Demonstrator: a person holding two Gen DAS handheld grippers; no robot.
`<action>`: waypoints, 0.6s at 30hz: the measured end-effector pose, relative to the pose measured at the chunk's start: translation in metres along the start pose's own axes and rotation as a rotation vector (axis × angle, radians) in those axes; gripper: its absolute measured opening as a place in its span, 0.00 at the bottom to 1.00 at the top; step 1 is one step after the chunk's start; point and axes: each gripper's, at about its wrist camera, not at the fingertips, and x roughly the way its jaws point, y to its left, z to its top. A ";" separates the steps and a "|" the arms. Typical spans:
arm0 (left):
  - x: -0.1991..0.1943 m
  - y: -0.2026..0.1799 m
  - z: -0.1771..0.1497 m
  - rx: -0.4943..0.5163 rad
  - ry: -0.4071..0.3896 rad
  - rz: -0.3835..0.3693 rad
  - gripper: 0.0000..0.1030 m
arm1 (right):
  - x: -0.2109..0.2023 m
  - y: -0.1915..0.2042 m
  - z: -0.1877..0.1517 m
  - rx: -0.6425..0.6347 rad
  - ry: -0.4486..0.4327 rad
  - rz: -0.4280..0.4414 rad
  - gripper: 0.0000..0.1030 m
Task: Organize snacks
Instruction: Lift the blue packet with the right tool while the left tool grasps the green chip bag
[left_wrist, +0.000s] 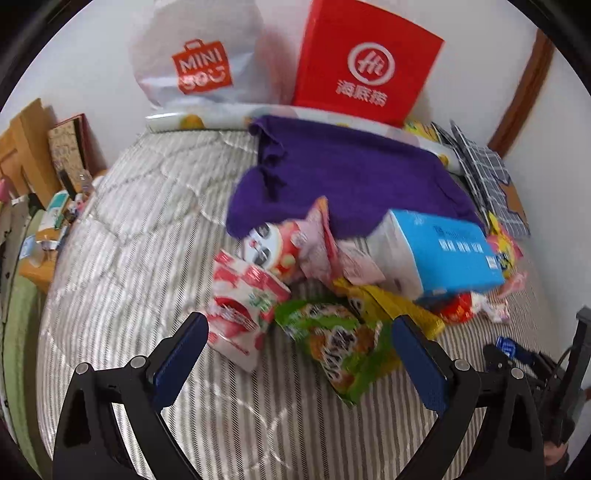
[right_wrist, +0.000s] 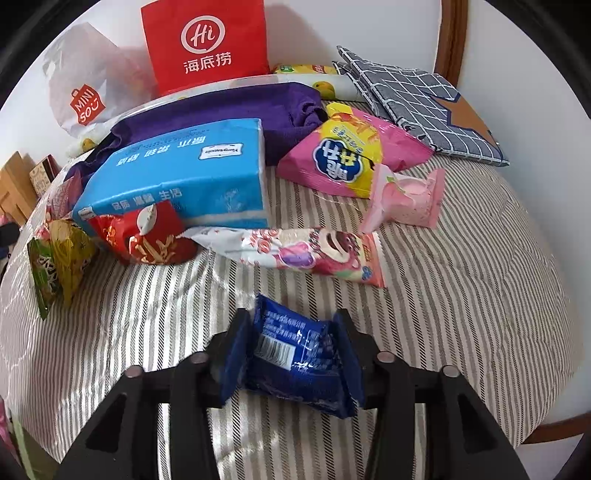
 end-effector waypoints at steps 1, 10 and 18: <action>0.002 -0.002 -0.003 0.010 0.007 -0.003 0.96 | 0.000 -0.002 -0.002 0.001 0.002 -0.001 0.53; 0.032 -0.019 -0.011 0.066 0.074 0.032 0.92 | -0.001 -0.005 -0.008 -0.015 -0.025 0.002 0.48; 0.042 -0.014 -0.012 0.057 0.103 0.038 0.67 | -0.001 -0.007 -0.007 -0.025 -0.023 0.006 0.42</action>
